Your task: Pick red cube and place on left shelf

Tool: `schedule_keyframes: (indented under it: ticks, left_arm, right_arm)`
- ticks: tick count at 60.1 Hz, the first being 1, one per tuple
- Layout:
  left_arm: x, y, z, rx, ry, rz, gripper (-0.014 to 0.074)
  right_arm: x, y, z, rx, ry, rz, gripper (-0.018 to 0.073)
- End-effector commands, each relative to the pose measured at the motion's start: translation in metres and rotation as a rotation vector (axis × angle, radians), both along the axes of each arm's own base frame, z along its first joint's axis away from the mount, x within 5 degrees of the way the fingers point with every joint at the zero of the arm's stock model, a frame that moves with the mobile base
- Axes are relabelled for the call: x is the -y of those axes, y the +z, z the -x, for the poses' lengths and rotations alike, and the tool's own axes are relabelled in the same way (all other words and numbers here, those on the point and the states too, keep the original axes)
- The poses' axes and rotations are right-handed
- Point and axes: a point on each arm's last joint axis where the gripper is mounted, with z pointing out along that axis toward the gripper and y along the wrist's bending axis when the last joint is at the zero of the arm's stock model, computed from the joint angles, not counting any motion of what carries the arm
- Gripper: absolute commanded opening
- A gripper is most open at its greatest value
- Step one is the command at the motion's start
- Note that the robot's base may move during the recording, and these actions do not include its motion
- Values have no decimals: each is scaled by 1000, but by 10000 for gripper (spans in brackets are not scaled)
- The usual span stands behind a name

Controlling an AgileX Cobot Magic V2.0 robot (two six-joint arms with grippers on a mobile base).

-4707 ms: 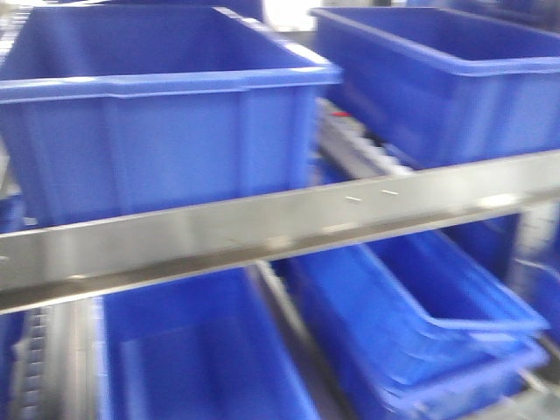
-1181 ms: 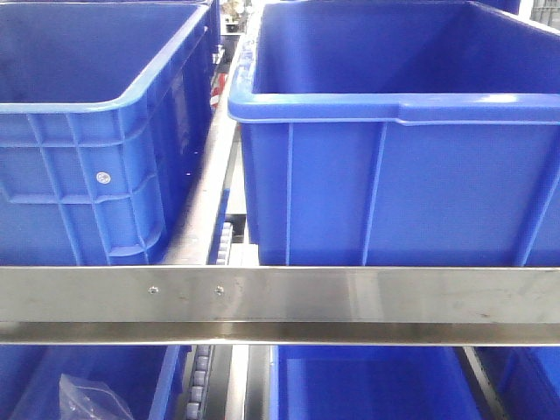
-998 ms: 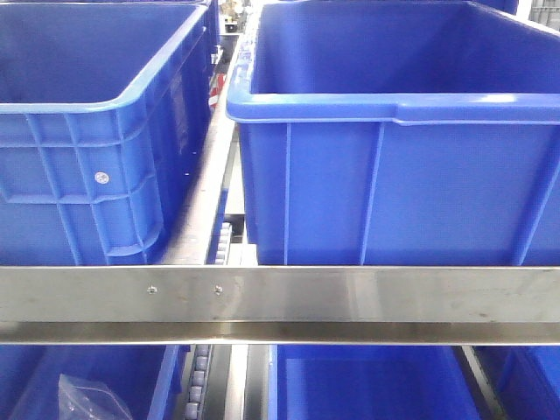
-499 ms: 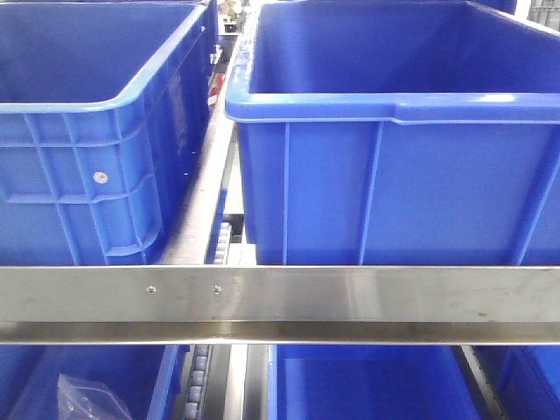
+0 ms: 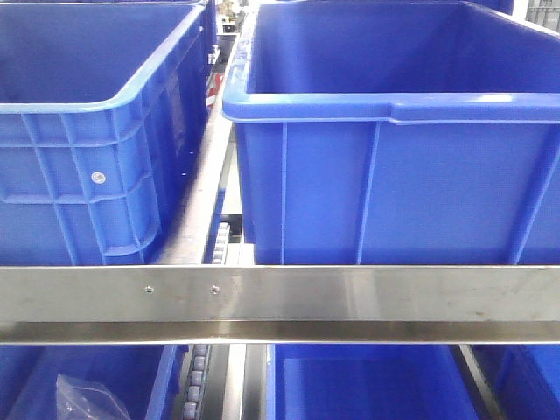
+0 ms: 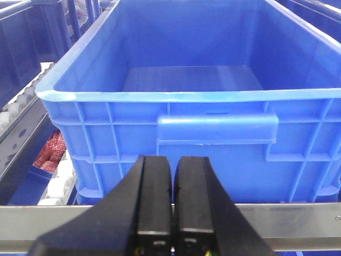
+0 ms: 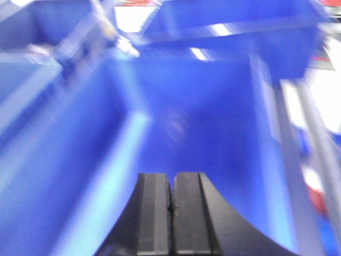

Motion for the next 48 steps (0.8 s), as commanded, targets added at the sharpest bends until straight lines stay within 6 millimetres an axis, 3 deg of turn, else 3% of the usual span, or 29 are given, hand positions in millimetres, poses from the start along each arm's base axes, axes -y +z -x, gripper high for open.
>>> schedule_keyframes:
  ticks: [1,13,21,48]
  left_arm:
    - [0,1,0,80,-3,5,101]
    - [0,1,0,80,-3,5,101]
    - [0,1,0,80,-3,5,101]
    - [0,1,0,80,-3,5,101]
  right_arm:
    - [6,-9,22,153,-21,0,52]
    - [17,-81,76,292,-112,1,52]
    - [18,-104,91,372,-145,4,52]
    - [18,-110,90,365,-146,11,52]
